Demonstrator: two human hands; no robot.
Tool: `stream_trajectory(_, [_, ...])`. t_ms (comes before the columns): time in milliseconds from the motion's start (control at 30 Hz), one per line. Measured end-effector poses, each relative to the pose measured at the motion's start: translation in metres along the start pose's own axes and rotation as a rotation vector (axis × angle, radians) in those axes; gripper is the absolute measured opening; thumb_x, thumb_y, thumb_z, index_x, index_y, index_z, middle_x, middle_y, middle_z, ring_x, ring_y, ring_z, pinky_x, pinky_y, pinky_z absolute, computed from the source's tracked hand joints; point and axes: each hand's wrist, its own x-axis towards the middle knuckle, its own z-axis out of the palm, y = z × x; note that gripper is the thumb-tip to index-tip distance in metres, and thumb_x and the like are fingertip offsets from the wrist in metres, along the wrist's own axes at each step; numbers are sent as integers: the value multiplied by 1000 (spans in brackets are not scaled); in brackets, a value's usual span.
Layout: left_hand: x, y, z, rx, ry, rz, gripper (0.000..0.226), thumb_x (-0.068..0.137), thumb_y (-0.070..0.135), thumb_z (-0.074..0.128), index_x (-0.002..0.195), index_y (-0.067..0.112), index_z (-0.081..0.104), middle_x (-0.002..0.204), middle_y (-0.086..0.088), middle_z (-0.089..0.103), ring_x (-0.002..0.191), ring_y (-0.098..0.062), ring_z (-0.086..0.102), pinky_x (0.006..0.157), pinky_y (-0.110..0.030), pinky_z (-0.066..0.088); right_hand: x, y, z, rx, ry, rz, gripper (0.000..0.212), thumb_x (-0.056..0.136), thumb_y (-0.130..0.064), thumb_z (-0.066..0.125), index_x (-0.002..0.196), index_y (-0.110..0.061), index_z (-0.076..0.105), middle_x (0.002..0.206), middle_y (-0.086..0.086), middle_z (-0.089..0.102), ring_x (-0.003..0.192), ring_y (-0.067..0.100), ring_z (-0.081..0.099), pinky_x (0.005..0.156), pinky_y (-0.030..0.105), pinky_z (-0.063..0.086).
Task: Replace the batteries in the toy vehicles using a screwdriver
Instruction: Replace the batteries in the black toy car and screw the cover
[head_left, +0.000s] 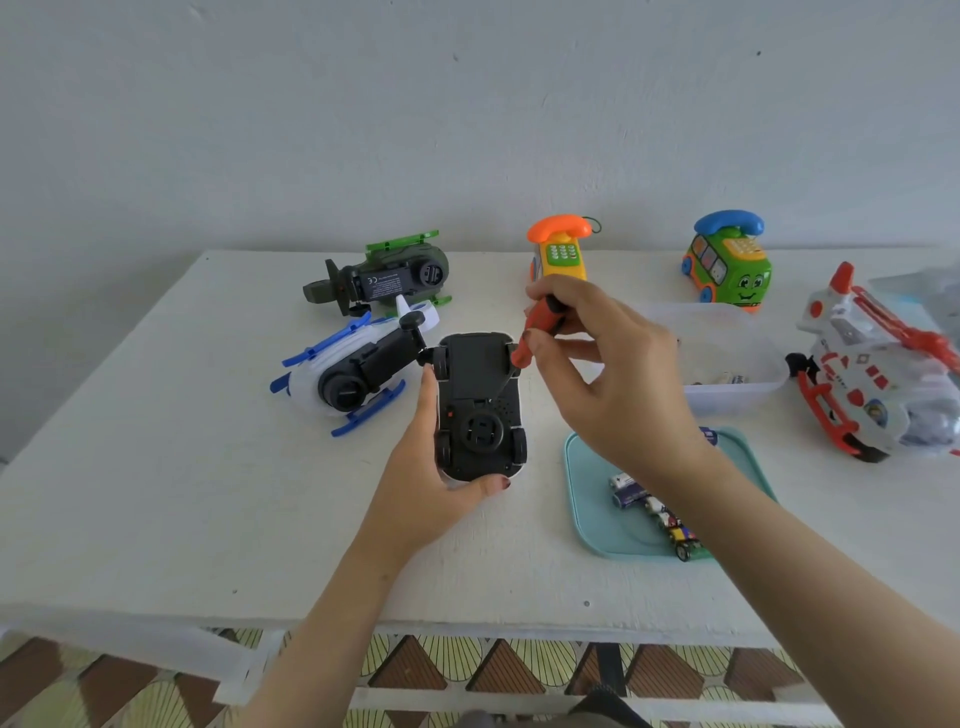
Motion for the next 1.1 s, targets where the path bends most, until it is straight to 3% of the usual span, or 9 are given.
stream_trajectory(133, [1,-4,-1,22,5,-13,122,72,29,83,150,40,-11,117,57,37,112,31,36,89,7,25,0,2,1,-41,-12,-18,26,90,-4,57,116,-3,57,91,2,62,81,8,64,82,25,56])
stream_trajectory(233, [-1,-5,0,25,15,-17,120,74,24,83,150,39,-9,115,55,39,110,31,38,87,8,27,0,3,2,-39,-15,-23,26,90,-5,57,116,-3,57,92,2,62,82,8,64,83,25,56])
stream_trajectory(467, [-1,-5,-1,27,22,-16,116,73,24,83,140,52,-8,113,55,42,112,28,41,88,5,30,0,5,2,-84,-20,-65,25,91,-6,57,115,-2,58,92,-2,60,84,1,59,81,28,56])
stream_trajectory(700, [0,-5,-2,56,24,-13,116,73,27,83,135,58,-9,112,56,42,112,27,41,89,3,31,0,5,0,-92,-28,-95,24,90,-2,58,114,0,58,92,1,62,86,5,61,82,26,56])
stream_trajectory(900, [0,-2,-1,84,29,-11,115,74,26,83,138,49,-10,103,60,41,102,36,37,81,10,26,0,6,0,-57,-31,-79,24,90,0,57,114,0,57,91,4,61,84,8,64,84,23,56])
stream_trajectory(1100, [0,0,-2,98,27,3,113,74,24,82,135,51,-10,102,65,36,103,34,38,81,9,27,-1,7,-1,-60,-36,-79,23,91,1,57,114,1,57,89,5,61,83,8,66,83,25,56])
